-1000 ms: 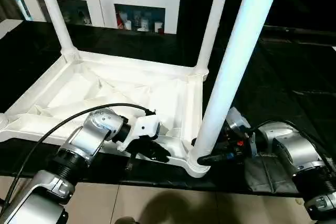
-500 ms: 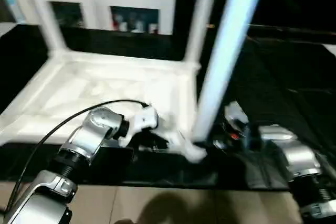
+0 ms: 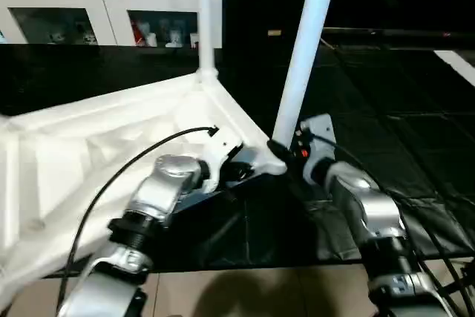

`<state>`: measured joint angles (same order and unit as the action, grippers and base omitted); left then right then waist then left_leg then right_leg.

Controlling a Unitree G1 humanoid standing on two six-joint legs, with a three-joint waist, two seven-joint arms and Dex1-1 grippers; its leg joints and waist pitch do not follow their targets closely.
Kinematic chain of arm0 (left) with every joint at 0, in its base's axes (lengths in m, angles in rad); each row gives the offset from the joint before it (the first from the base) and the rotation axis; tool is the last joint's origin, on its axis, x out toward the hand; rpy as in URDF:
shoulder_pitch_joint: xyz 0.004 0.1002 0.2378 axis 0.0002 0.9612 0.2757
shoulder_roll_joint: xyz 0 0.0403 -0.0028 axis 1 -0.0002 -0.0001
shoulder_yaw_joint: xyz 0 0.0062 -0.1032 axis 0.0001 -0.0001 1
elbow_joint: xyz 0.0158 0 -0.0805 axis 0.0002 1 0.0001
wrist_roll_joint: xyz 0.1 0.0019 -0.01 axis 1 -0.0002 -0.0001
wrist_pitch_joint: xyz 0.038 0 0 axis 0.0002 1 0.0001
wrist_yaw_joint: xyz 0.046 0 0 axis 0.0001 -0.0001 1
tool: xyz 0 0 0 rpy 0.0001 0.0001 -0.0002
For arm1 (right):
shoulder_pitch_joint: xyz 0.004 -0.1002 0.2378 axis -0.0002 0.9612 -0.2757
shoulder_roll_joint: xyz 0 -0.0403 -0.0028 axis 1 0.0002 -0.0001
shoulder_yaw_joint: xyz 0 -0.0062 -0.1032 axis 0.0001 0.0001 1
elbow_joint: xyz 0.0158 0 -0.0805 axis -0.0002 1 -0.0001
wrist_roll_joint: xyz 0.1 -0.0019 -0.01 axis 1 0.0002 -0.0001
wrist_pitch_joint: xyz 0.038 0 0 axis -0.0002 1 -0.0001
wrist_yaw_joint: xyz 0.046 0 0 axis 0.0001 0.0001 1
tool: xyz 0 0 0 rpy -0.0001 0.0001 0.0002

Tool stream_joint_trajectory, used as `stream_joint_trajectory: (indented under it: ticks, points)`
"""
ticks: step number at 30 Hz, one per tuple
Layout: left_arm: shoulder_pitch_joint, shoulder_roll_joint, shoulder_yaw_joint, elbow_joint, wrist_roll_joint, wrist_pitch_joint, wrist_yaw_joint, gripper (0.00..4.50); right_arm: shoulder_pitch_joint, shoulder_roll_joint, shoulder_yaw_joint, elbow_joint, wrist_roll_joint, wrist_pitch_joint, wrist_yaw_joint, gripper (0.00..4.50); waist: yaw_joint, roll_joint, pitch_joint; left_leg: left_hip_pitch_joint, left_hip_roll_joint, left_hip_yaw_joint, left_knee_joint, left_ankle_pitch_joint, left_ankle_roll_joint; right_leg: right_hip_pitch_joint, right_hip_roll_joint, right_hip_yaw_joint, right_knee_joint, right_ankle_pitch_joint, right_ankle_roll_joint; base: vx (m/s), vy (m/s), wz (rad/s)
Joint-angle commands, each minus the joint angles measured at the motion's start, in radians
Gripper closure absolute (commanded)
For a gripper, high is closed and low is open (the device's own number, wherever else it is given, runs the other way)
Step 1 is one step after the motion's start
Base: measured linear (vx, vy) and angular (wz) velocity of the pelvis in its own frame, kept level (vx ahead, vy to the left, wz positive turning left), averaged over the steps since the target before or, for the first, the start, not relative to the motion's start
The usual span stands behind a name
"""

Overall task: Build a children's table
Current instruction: Rotate leg to tighten

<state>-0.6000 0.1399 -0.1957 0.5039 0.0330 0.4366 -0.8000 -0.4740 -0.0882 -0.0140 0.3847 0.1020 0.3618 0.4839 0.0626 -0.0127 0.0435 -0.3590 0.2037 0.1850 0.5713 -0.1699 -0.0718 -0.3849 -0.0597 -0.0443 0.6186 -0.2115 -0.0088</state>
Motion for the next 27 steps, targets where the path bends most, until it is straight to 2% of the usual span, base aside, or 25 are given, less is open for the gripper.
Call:
stream_joint_trajectory:
  ticks: [1,4,7,11,15,19,20,21,22,27]
  points:
    - [-0.053,-0.069,-0.017,-0.033,-0.026,-0.025,0.044,4.5,0.02,0.084,0.167,-0.009,0.019,0.032,0.131,1.84,0.007,-0.002,-0.057,0.003,0.02,-0.011,-0.055,-0.143,0.025,0.046,-0.069,0.043,-0.075,-0.062,-0.204,0.0,0.0,0.0]
    - [-0.044,-0.062,-0.021,-0.043,-0.015,-0.019,0.047,4.5,0.023,0.088,0.159,-0.018,0.028,0.042,0.122,1.82,0.006,0.001,-0.055,0.005,0.022,-0.011,-0.057,-0.163,0.022,0.045,-0.07,0.042,-0.079,-0.083,-0.205,0.0,0.0,0.0]
    - [-0.038,-0.056,-0.023,-0.049,-0.015,-0.021,0.043,4.5,0.033,0.066,0.163,-0.025,0.026,0.017,0.134,1.55,0.005,0.002,-0.053,0.007,0.024,-0.012,-0.06,-0.189,0.011,0.043,-0.071,0.042,-0.083,-0.127,-0.201,0.0,0.0,0.0]
    - [-0.032,-0.027,-0.029,-0.05,-0.019,-0.052,-0.009,4.5,0.058,0.023,0.146,-0.054,0.042,0.002,0.192,1.08,0.008,0.0,-0.057,0.005,0.024,-0.011,-0.057,-0.16,0.024,0.048,-0.071,0.043,-0.077,-0.063,-0.203,0.0,0.0,0.0]
    - [-0.022,0.047,-0.039,-0.046,-0.035,-0.106,-0.132,4.5,0.098,-0.081,0.129,-0.105,0.08,-0.016,0.336,0.74,0.013,-0.001,-0.058,0.003,0.024,-0.011,-0.055,-0.145,0.048,0.052,-0.072,0.042,-0.075,-0.029,-0.209,0.0,0.0,0.0]
    - [-0.013,0.095,-0.058,-0.045,-0.04,-0.151,-0.216,4.5,0.116,-0.149,0.119,-0.133,0.109,-0.019,0.439,0.38,0.016,-0.001,-0.059,0.001,0.026,-0.01,-0.052,-0.126,0.061,0.05,-0.072,0.041,-0.069,0.01,-0.226,0.0,0.0,0.0]
    - [-0.006,0.124,-0.069,-0.049,-0.046,-0.176,-0.273,4.5,0.126,-0.195,0.116,-0.152,0.131,-0.009,0.516,0.28,0.021,0.001,-0.06,0.002,0.026,-0.011,-0.051,-0.127,0.063,0.051,-0.072,0.04,-0.069,0.009,-0.229,0.0,0.0,0.0]
    - [0.001,0.147,-0.078,-0.055,-0.056,-0.193,-0.328,4.5,0.131,-0.231,0.114,-0.162,0.148,0.002,0.575,0.16,0.023,-0.003,-0.06,0.002,0.025,-0.011,-0.05,-0.128,0.066,0.053,-0.071,0.04,-0.07,0.008,-0.226,0.0,0.0,0.0]
    - [0.004,0.161,-0.085,-0.058,-0.057,-0.205,-0.357,4.5,0.133,-0.25,0.113,-0.166,0.157,0.007,0.608,0.02,0.028,0.0,-0.06,0.003,0.028,-0.009,-0.05,-0.13,0.073,0.05,-0.072,0.041,-0.067,0.011,-0.231,0.0,0.0,0.0]
    - [0.014,0.227,-0.124,-0.054,-0.061,-0.277,-0.5,4.5,0.122,-0.337,0.131,-0.159,0.178,-0.001,0.751,0.02,0.039,0.002,-0.059,0.005,0.033,-0.008,-0.051,-0.141,0.064,0.046,-0.072,0.036,-0.066,-0.017,-0.238,0.0,0.0,0.0]
